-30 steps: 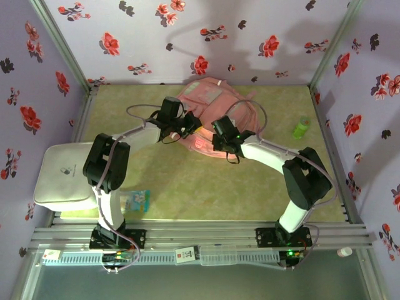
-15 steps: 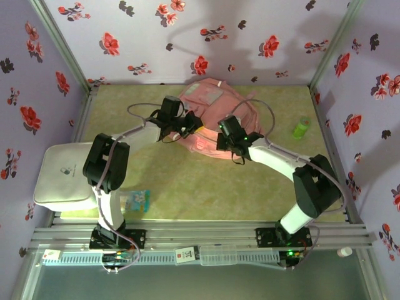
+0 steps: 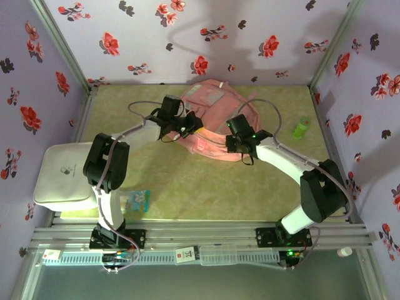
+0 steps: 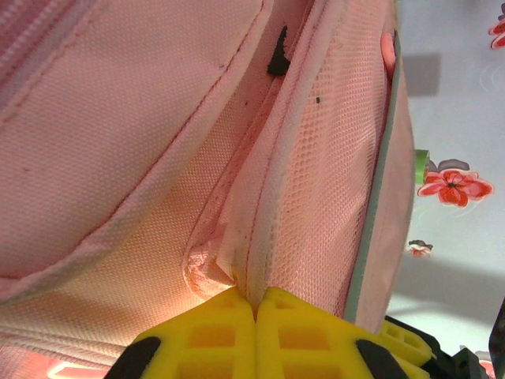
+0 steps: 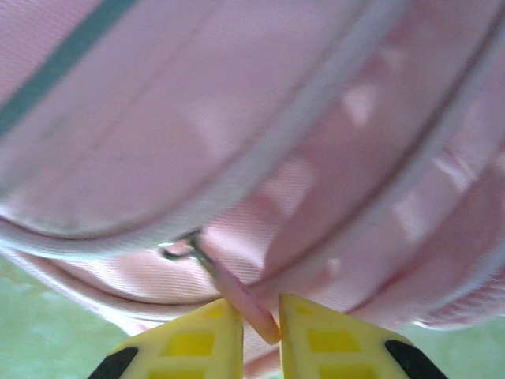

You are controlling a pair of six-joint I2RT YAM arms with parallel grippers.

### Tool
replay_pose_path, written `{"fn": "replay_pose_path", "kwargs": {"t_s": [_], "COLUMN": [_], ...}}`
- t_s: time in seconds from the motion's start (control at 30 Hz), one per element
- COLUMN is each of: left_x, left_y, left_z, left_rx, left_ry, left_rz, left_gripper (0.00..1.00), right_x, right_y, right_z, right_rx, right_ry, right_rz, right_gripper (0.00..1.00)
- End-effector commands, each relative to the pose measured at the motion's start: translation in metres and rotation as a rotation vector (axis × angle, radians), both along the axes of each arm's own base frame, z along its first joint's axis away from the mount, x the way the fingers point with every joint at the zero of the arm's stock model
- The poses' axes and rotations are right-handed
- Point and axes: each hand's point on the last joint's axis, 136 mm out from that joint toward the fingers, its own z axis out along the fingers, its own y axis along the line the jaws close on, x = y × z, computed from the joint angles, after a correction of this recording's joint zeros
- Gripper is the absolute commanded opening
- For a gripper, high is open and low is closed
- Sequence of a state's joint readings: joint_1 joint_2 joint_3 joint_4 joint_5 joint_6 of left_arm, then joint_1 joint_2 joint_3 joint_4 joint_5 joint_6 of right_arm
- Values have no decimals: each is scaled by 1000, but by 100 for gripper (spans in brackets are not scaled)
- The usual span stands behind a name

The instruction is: Pack books, pencil case, and school supplies into a backpack

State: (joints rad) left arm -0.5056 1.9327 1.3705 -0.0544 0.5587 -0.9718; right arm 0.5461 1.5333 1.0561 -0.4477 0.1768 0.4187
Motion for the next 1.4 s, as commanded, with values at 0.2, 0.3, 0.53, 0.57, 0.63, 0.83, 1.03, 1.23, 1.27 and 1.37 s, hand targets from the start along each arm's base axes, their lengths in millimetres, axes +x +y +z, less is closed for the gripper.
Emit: {"fn": "replay_pose_path", "kwargs": {"t_s": [0.2,0.3,0.53,0.57,0.63,0.83,1.03,1.23,1.27,1.37], "left_x": [25,25,27,27,27,30,32,35,35,36], "left_y": [24,25,26,26,23,24,26,31,32,34], "left_z": [6,8,21,26,37,49,50,49,49,49], "left_rx": [60,65,27,1,-52,-104,-119,-114,-112,-103], "left_ry": [-61,-63,-66,-65,-69,-64,-55,-53,-54,-57], "left_rz": [42,40,53,61,72,95,103,112,113,111], "left_gripper": [0,0,0,0,0,0,0,0,0,0], "right_x": [10,8,14,17,22,32,50,37,32,20], "right_y": [-19,0,16,19,25,46,51,69,72,76], "right_z": [15,24,25,27,29,27,16,15,15,13], "right_rx": [46,112,106,116,136,197,186,234,248,274], "right_ry": [-6,-33,-76,-88,-116,-146,-167,-160,-154,-142], "right_rz": [-20,100,232,244,270,354,361,510,539,584], "right_gripper": [30,38,58,63,71,82,85,84,83,80]}}
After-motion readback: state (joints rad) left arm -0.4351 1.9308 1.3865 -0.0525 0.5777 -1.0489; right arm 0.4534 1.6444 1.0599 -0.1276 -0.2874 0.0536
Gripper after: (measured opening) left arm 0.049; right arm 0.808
